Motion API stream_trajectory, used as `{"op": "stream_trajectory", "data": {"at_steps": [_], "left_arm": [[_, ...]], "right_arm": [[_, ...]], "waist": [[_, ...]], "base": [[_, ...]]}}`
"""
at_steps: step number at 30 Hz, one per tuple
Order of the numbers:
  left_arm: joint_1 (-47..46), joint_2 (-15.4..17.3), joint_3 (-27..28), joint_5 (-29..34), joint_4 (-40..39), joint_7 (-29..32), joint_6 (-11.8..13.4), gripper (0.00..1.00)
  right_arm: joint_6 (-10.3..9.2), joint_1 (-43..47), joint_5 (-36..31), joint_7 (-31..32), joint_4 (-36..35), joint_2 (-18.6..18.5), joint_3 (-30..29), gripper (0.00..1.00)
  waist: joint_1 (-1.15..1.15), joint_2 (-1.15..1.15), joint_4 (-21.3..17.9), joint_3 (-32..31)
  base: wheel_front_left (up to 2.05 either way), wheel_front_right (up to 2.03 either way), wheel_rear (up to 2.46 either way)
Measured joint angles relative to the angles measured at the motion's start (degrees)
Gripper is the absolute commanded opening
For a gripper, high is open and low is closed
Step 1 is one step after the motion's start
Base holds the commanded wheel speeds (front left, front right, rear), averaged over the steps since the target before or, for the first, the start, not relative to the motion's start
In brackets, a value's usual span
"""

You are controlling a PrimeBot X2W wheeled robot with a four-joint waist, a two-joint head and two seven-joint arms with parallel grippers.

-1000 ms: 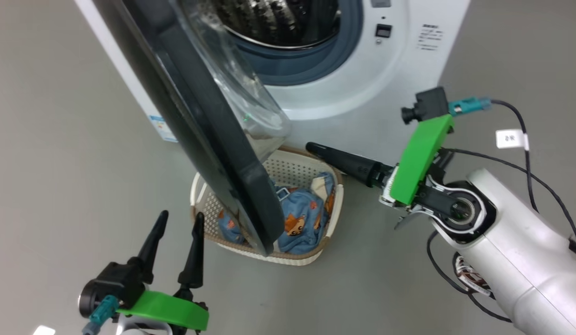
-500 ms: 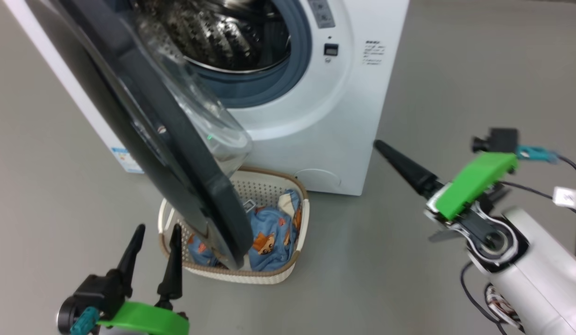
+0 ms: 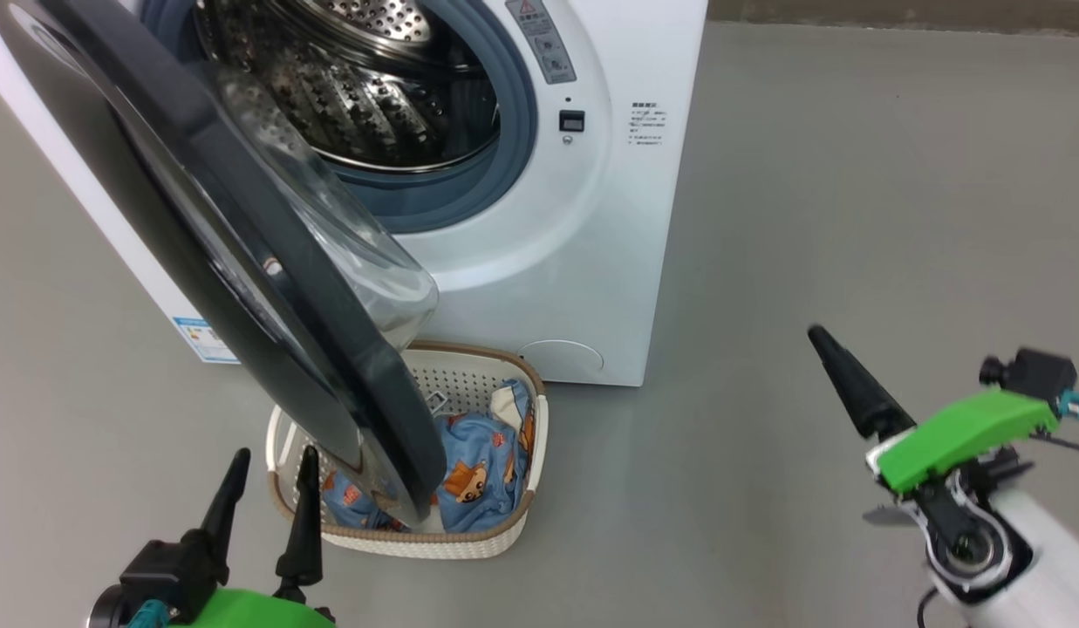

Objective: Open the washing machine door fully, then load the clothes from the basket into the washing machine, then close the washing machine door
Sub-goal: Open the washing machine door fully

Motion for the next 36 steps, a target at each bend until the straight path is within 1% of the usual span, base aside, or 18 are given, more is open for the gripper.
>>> {"op": "stream_trajectory", "data": {"at_steps": [6,8,12,14,17,20,26,31,36], "left_arm": [[0.01,0.00,0.37,0.00,0.00,0.00,0.00,1.00],[0.02,0.00,0.37,0.00,0.00,0.00,0.00,1.00],[0.02,0.00,0.47,0.00,0.02,0.00,0.00,1.00],[0.02,-0.01,0.57,0.00,0.02,0.00,0.00,1.00],[0.02,-0.01,0.71,0.00,0.02,0.00,0.00,1.00],[0.02,-0.01,0.92,0.00,0.02,0.00,0.00,1.00],[0.03,-0.02,1.16,0.04,0.02,0.00,0.00,1.00],[0.03,-0.03,1.16,0.43,0.02,0.00,0.00,1.00],[0.03,-0.05,1.21,0.43,0.02,0.00,0.00,1.00]], "right_arm": [[0.00,1.66,-4.92,-6.78,2.30,-1.30,5.16,1.00],[0.00,1.66,-7.98,-8.26,3.59,-1.86,7.15,1.00],[0.00,1.65,-12.81,-9.73,6.25,-2.58,8.82,1.00],[0.00,1.66,-16.05,-9.83,6.95,-2.31,6.59,1.00],[0.00,1.86,-23.42,-9.85,6.77,-1.44,-0.19,1.00],[0.00,3.94,-30.80,-9.91,5.46,0.58,-5.98,1.00],[0.01,8.76,-43.55,-9.91,2.12,4.27,-13.34,1.00],[0.01,11.26,-49.77,-9.91,-0.62,6.60,-16.19,1.00],[0.01,13.02,-51.90,-9.92,-1.65,7.99,-17.34,1.00]], "waist": [[0.00,0.00,-0.53,-0.07],[0.00,0.00,-0.56,-0.05],[0.00,0.00,-0.46,-0.09],[0.00,0.00,-0.43,-0.13],[0.00,0.00,-0.34,-0.20],[0.00,0.00,-0.28,-0.30],[0.00,0.00,-0.32,-0.43],[0.00,0.00,-0.22,-0.34],[0.00,0.00,-0.06,-0.07]], "base": [[0.00,0.00,0.00],[0.00,0.00,0.00],[0.00,0.00,0.00],[0.00,0.00,0.00],[0.00,0.00,0.00],[0.00,0.00,0.00],[0.00,0.00,0.00],[0.00,0.00,0.00],[0.00,0.00,0.00]]}}
